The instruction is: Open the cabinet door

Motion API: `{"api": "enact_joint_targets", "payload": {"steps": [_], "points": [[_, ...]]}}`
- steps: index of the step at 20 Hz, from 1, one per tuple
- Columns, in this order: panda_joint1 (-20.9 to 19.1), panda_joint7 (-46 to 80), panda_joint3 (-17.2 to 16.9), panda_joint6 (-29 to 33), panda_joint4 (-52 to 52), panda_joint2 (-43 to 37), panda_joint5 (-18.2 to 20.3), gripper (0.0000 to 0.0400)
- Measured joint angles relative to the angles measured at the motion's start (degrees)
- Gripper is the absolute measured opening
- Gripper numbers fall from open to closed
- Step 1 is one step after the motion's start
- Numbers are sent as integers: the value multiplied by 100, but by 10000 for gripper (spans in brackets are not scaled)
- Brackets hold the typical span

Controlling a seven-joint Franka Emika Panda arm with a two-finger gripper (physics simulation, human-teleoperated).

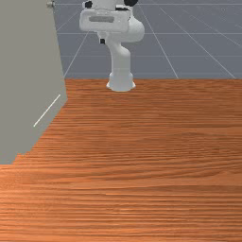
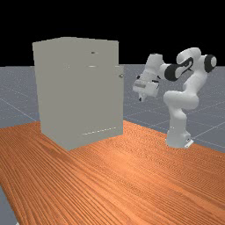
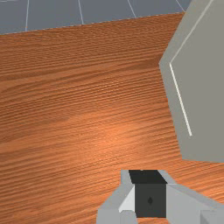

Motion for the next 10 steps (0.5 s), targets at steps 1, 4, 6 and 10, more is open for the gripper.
{"api": "enact_joint_targets", "payload": {"steps": [1,4,6,10], "points": [[-105,23,12,-68,-24,-211,-55,0],[-381,79,48,-161,-100,-856,-204,0],[-565,93,33,-196,-131,-1063,-311,0],[-1002,29,-130,-172,-120,-1339,-584,0]]}}
